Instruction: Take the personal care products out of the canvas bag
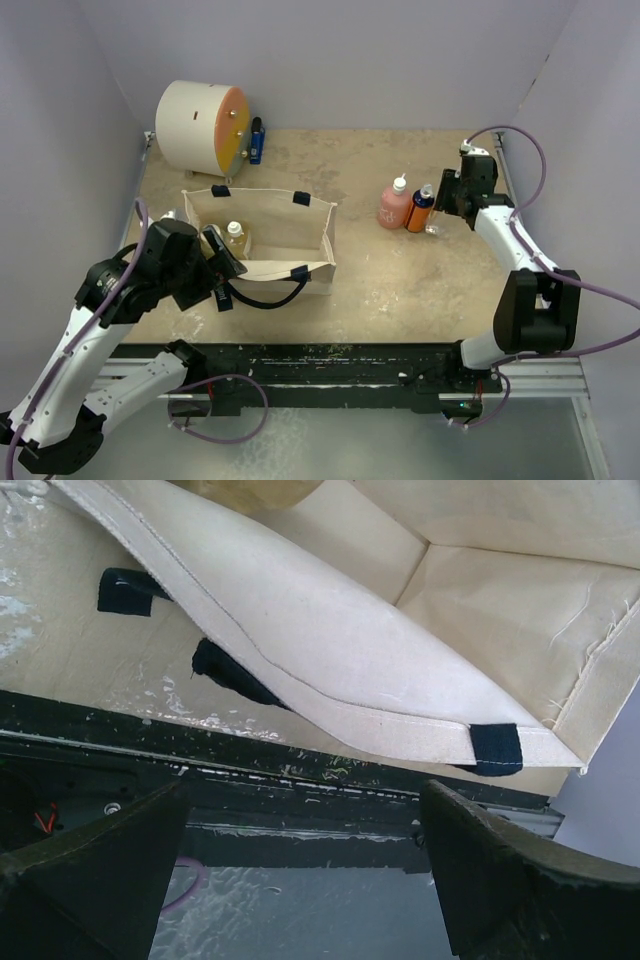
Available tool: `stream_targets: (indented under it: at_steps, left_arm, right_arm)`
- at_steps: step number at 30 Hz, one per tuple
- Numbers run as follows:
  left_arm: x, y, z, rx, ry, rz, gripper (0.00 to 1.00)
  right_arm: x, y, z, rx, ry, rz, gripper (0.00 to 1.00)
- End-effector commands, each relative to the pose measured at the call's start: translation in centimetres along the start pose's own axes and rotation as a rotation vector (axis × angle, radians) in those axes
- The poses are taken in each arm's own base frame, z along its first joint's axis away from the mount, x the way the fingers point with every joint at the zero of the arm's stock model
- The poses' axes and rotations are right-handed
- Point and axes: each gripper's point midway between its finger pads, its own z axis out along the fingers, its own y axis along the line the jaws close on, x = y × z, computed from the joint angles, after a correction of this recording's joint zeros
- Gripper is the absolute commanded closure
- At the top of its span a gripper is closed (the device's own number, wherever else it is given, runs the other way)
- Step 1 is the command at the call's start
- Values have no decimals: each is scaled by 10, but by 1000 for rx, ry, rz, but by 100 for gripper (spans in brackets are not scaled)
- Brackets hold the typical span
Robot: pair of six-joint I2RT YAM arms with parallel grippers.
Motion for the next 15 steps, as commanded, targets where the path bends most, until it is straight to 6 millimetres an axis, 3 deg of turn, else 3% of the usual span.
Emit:
stream_targets:
  at_steps: [1,7,11,15]
  left_arm:
    - [-4,-5,0,18,-13,32,1]
    - [-2,-1,-7,30,-14,40,1]
    - [-1,3,-14,43,-21,38,1]
    - [-1,6,-16,43,-32,35,1]
  right_arm:
    - [-53,13,-14,-60,-186,1,46]
    - [-50,10,-24,-45,-168,17,21]
    - [-48,4,-41,-14,-138,49,20]
    - [-41,5,-71,-42,-126,59,20]
